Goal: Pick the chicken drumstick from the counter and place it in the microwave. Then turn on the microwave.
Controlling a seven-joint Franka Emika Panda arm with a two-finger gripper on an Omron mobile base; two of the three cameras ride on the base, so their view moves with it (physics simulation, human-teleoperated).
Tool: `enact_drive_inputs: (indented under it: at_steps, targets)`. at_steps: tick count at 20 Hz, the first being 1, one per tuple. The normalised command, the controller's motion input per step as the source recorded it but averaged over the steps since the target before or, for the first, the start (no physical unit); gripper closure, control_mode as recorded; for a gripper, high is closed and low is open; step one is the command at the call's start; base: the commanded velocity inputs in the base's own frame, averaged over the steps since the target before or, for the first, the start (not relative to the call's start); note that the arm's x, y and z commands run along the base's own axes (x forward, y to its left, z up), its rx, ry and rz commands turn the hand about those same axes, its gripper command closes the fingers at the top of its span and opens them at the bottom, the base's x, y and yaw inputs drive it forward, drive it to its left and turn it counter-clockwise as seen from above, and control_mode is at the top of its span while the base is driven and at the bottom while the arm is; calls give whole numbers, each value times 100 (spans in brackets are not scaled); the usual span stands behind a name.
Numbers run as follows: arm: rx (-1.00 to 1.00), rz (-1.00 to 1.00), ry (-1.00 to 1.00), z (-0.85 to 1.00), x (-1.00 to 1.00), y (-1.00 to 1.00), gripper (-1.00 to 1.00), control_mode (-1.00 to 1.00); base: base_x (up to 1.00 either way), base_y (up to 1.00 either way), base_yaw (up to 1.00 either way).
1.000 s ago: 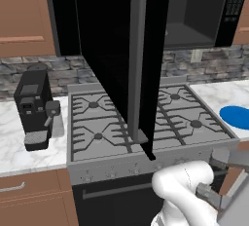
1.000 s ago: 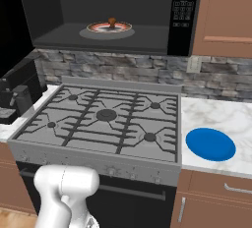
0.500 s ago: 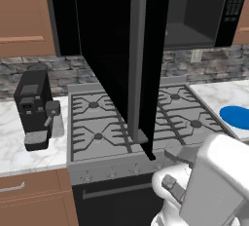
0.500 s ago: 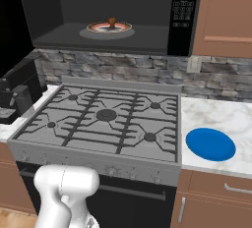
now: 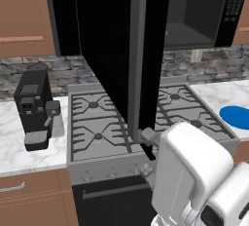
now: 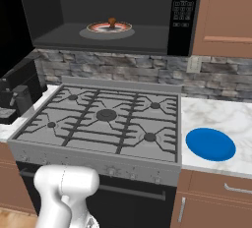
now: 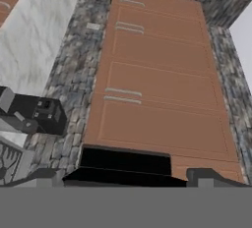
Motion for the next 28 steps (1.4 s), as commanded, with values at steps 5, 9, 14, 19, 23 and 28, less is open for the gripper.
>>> enact_drive_inputs:
  at_steps: [5,9,14,19,23,28]
  targets:
    - [8,0,0,-9,31,22,-100,-100,0,0,0]
    - [6,0,0,-15,33,14,-100,-100,0,0,0]
    - [4,0,0,-22,42,20,-100,-100,0,0,0]
    - [1,0,0,-20,48,25,-100,-100,0,0,0]
    - [0,0,0,-16,43,24,-100,-100,0,0,0]
    - [1,0,0,-17,42,26,-100,-100,0,0,0]
